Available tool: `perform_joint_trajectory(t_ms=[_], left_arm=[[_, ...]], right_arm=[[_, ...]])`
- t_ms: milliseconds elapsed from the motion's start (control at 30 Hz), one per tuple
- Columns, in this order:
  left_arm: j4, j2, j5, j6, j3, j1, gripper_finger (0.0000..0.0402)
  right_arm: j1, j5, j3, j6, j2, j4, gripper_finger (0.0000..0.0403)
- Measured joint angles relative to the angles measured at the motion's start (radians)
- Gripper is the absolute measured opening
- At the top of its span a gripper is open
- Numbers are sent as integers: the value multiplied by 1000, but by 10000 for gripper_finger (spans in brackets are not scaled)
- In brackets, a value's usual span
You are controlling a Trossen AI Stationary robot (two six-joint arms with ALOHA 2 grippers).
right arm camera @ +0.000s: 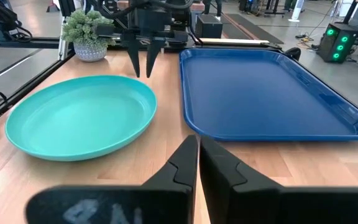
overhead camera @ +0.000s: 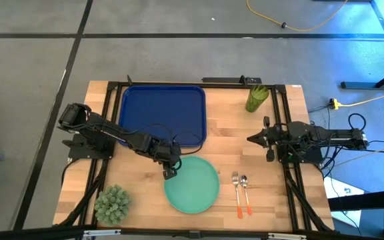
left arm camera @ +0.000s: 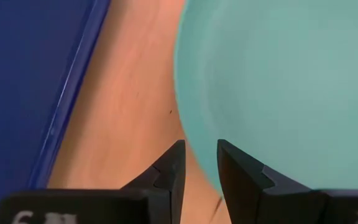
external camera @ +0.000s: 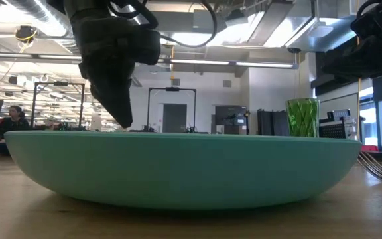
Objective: Pick and place plate/cup/fork/spoon on tray
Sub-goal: Adjust the green plate
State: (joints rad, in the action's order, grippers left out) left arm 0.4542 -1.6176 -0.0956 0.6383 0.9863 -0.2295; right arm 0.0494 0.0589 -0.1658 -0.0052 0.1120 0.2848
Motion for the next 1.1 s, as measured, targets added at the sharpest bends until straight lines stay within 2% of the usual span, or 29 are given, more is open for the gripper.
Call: perform_joint_trajectory(t_ms=[167,400,567,800,1100], left_arm=[[1,0,-56,139,0,-3,85],[1,0,-65,189,0,-3,85],[2,0,-111,192,-10,-12,85],[-5,0,-100,224,-52,-11,85],[-106,0,-70,243,-90,-14,85]], right_arm=[[0,-1,0,0,0,0,21],[0,-9,0,-3,0,0,21],[0,-9,0,-3,0,0,21],[0,-9,0,-3,0,-1,21],[0,-9,0,-3,0,-2,21]])
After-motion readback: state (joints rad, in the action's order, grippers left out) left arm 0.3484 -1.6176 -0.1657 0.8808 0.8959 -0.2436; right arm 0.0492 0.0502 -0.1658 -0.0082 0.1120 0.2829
